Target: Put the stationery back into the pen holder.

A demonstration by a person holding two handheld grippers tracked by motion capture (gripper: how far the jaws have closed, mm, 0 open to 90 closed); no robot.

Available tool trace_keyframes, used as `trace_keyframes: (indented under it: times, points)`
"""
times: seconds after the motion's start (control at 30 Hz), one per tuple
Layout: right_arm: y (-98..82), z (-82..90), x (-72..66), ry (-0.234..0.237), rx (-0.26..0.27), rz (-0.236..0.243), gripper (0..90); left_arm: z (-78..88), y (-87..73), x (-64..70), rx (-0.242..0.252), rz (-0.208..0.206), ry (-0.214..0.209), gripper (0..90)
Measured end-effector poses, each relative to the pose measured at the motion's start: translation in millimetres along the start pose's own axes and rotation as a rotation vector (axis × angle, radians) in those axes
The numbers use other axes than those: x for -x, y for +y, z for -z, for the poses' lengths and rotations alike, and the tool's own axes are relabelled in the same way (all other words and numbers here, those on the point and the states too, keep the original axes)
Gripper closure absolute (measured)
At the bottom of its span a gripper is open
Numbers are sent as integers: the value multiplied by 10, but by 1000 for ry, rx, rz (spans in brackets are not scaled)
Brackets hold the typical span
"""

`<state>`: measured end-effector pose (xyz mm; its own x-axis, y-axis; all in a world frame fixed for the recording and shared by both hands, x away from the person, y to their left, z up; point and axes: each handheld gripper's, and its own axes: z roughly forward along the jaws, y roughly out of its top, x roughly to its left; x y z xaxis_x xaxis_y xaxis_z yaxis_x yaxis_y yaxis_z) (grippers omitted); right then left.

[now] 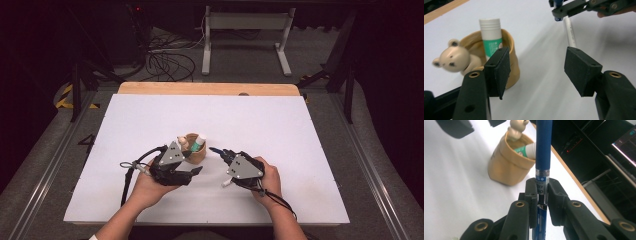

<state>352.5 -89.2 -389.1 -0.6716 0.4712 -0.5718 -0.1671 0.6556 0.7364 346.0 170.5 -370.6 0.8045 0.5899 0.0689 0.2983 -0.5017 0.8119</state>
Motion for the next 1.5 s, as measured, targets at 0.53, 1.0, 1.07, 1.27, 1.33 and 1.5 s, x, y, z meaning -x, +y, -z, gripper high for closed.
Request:
trace_keyframes:
  times: [0.53, 1.0, 1.07, 1.27, 1.33, 1.5]
  points:
    - [70, 3, 40, 79, 158, -245, 800, 175, -209, -157, 24, 40, 55, 309]
    - [176, -110, 77, 125, 313, -449, 800, 192, -304, -222, 32, 37, 84, 257]
    - [208, -139, 80, 128, 328, -462, 800, 189, -313, -225, 33, 37, 84, 252]
    - [318, -243, 76, 137, 362, -474, 800, 183, -331, -241, 33, 37, 91, 221]
    - [348, -279, 71, 140, 368, -473, 800, 177, -336, -244, 37, 42, 90, 214]
    - [413, -383, 73, 139, 379, -473, 800, 173, -338, -238, 38, 39, 91, 211]
